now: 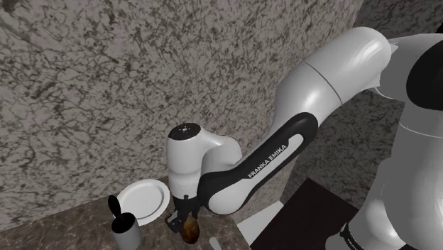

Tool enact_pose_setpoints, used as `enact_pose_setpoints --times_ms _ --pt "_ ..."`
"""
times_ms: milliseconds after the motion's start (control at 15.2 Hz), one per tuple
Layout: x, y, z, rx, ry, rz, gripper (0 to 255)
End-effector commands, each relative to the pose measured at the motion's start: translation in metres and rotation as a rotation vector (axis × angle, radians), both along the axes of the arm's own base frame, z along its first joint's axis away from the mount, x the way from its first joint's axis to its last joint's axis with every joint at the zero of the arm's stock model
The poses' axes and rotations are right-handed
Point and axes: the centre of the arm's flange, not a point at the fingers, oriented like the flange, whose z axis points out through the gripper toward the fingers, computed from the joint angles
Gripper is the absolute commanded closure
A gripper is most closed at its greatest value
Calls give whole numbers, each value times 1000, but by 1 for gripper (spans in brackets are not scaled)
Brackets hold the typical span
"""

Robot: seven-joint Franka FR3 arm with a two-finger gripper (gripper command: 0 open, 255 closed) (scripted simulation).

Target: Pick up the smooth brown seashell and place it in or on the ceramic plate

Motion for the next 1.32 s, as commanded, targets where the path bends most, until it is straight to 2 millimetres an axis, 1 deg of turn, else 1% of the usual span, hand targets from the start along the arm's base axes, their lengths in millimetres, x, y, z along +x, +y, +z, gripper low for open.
enact_pose_setpoints --times_ms 0,264,330,1254 --pt "1 0 10 0 0 0 255" --pt "1 0 31 0 0 0 255" --pt "1 0 34 0 0 0 255" --pt "179 48 38 0 0 0 255"
